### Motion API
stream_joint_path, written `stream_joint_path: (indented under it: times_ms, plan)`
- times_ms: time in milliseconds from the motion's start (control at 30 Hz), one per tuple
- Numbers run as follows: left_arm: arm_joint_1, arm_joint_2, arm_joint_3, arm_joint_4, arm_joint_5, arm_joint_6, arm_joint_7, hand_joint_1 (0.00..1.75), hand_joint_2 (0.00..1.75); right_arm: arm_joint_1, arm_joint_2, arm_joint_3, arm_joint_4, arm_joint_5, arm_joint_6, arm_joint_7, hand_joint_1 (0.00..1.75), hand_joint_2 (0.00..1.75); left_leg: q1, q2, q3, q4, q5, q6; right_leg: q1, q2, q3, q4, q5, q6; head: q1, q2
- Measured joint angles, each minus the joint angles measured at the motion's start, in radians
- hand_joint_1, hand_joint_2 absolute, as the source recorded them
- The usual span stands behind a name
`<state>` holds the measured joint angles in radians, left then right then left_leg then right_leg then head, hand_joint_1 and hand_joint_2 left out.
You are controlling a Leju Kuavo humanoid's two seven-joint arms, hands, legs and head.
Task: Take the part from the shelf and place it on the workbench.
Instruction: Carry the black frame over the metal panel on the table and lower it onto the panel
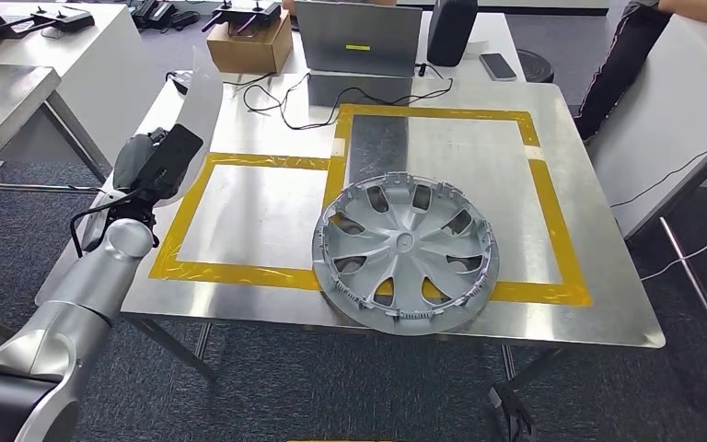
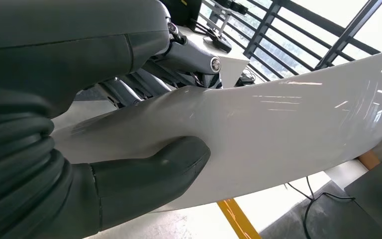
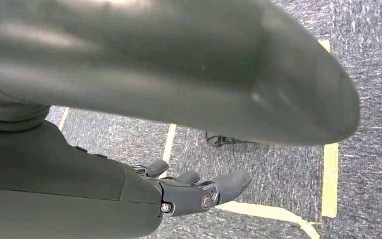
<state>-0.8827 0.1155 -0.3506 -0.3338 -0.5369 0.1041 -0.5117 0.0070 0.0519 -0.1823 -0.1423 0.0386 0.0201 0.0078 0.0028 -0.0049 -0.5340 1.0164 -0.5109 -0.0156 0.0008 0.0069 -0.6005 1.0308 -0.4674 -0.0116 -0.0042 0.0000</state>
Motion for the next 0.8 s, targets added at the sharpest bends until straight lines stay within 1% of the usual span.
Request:
stream_joint_path:
  times_ms: [400,533,667,800]
  plan:
    - [0.002,-0.03,0.0,0.015,0.002,0.007,-0.021,1.75,1.75,0.0,-0.002,0.0,0.0,0.017,0.002,-0.005,0.0,0.0,0.0,0.0,0.0,0.0,0.0,0.0,0.0,0.0,0.0,0.0,0.0,0.0,0.0,0.0]
    - [0.003,-0.034,0.0,0.015,0.002,0.009,-0.022,1.75,1.75,0.0,-0.002,0.0,0.0,0.019,0.002,-0.005,0.0,0.0,0.0,0.0,0.0,0.0,0.0,0.0,0.0,0.0,0.0,0.0,0.0,0.0,0.0,0.0]
    - [0.013,-0.067,-0.025,0.034,-0.044,0.057,0.034,1.75,1.75,0.007,-0.021,0.001,0.0,0.029,0.002,0.005,0.0,0.0,0.0,0.0,0.0,0.0,0.0,0.0,-0.001,0.0,0.0,0.0,0.0,0.0,0.0,0.0]
    - [0.015,-0.079,-0.041,0.047,-0.076,0.093,0.071,1.75,1.75,0.012,-0.026,0.005,0.0,0.033,0.002,0.015,0.0,0.0,0.0,0.0,0.0,0.0,0.0,0.001,-0.001,0.0,0.0,0.0,0.0,0.0,0.0,0.0]
